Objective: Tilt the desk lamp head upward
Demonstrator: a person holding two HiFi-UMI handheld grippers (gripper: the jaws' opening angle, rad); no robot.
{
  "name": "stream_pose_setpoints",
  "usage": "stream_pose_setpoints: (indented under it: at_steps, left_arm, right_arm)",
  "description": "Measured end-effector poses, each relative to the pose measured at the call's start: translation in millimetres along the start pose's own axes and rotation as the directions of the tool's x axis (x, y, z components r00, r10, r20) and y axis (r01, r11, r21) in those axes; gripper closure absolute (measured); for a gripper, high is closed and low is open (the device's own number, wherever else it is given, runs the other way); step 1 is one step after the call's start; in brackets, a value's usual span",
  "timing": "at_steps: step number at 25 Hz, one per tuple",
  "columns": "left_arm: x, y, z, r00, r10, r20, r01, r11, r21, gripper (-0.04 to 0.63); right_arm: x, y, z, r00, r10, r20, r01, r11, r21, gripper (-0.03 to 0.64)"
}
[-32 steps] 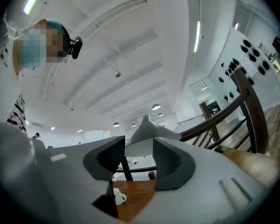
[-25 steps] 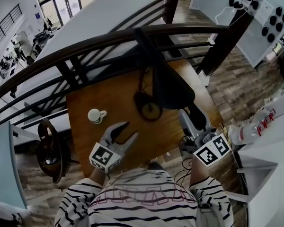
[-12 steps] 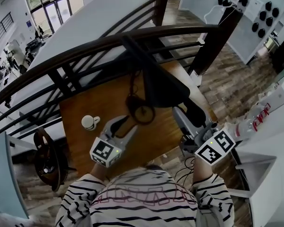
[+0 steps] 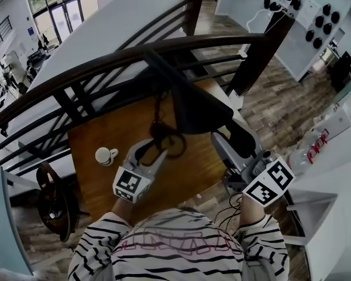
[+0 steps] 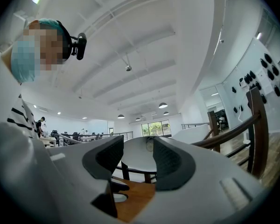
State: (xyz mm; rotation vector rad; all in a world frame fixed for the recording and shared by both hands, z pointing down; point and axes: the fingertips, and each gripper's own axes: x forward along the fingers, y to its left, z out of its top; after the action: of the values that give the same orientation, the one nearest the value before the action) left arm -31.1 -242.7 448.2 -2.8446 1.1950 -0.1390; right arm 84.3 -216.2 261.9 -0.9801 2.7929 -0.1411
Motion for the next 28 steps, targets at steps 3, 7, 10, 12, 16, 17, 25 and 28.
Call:
stream_pose_setpoints:
  at_steps: [3,7,10,12,16,17,25,28]
  left_arm:
    - [8.0,3.0,-2.9,1.000,0.002,-0.011,-0.002,1.000,0.014,0.427]
    - [20.6,17.2,-4.1,1.000,0.026,-0.004,-0.026,1.000,0.014,0.428]
    - [31.3,33.9,-0.5,0.998,0.062,0.005,-0.062,0.998,0.028,0.427]
    - [38.4,47.2,1.7,0.996,0.088,0.011,-0.089,0.995,0.036,0.428]
    - [55.4,70.4,6.4,0.992,0.128,0.024,-0.129,0.991,0.042,0.428]
    - [60.1,74.8,7.5,0.990,0.136,0.024,-0.137,0.990,0.042,0.428]
    - [96.5,115.5,-1.5,0.978,0.208,-0.012,-0.206,0.976,0.063,0.404]
    - [110.7,121.4,-3.4,0.980,0.197,-0.021,-0.195,0.978,0.075,0.390]
  right_arm:
    - [1.4,0.0,3.4,1.000,0.001,-0.006,-0.001,1.000,-0.009,0.420]
    - [3.9,-1.8,7.8,1.000,0.007,-0.025,-0.008,0.999,-0.031,0.420]
    - [4.5,-3.5,11.8,0.999,0.011,-0.046,-0.014,0.998,-0.063,0.420]
    - [5.9,-4.5,15.4,0.999,0.015,-0.051,-0.019,0.997,-0.077,0.430]
    - [11.7,-8.7,21.1,0.998,0.026,-0.061,-0.031,0.996,-0.089,0.443]
    - [12.7,-9.9,22.5,0.997,0.029,-0.065,-0.035,0.995,-0.092,0.448]
    - [17.3,-22.1,27.3,0.997,0.043,-0.063,-0.048,0.996,-0.081,0.456]
    - [18.7,-24.1,27.2,0.996,0.062,-0.063,-0.067,0.995,-0.074,0.457]
